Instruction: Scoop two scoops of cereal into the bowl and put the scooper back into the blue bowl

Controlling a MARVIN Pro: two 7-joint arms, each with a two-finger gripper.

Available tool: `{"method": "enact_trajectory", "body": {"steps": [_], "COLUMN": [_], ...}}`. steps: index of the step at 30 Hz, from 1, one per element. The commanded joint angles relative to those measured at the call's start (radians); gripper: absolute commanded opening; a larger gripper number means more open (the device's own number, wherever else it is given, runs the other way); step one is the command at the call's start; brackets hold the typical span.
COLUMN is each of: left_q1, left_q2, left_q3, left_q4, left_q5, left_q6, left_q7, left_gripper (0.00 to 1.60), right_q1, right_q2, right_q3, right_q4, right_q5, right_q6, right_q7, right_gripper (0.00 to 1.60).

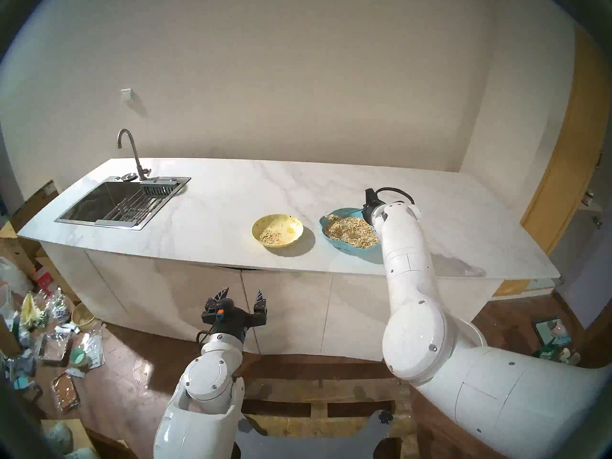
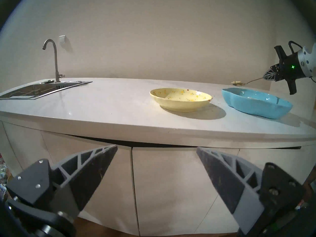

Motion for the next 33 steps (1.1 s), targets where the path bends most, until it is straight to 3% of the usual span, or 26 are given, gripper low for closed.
{"method": "enact_trajectory", "body": {"steps": [1,16,25,33], "left_q1": [-0.005,-0.006,-0.006,-0.006], "left_q2": [0.000,0.000,0.000,0.000], "left_q3": [0.003,0.003,0.003,0.003], "left_q4": [-0.025,-0.025,-0.025,-0.025], "left_q5": [-0.002,-0.002,-0.002,-0.002], "left_q6": [-0.006,-0.006,-0.006,-0.006], "left_q7": [-0.004,-0.004,-0.004,-0.004], "left_gripper": [1.60,1.60,1.60,1.60], "right_q1": [0.015,0.024,0.046,0.100], "right_q2": [-0.043,-0.102,-0.128,-0.134], "right_q3": [-0.029,-0.089,-0.133,-0.159], "right_q4": [-0.054,-0.031,0.027,0.156], "right_q5": [-0.002,-0.014,-0.035,-0.051], "right_q6": [0.018,0.004,-0.022,-0.072], "right_q7": [0.004,-0.014,-0.013,0.007], "right_gripper": [0.00,0.00,0.00,0.00]}}
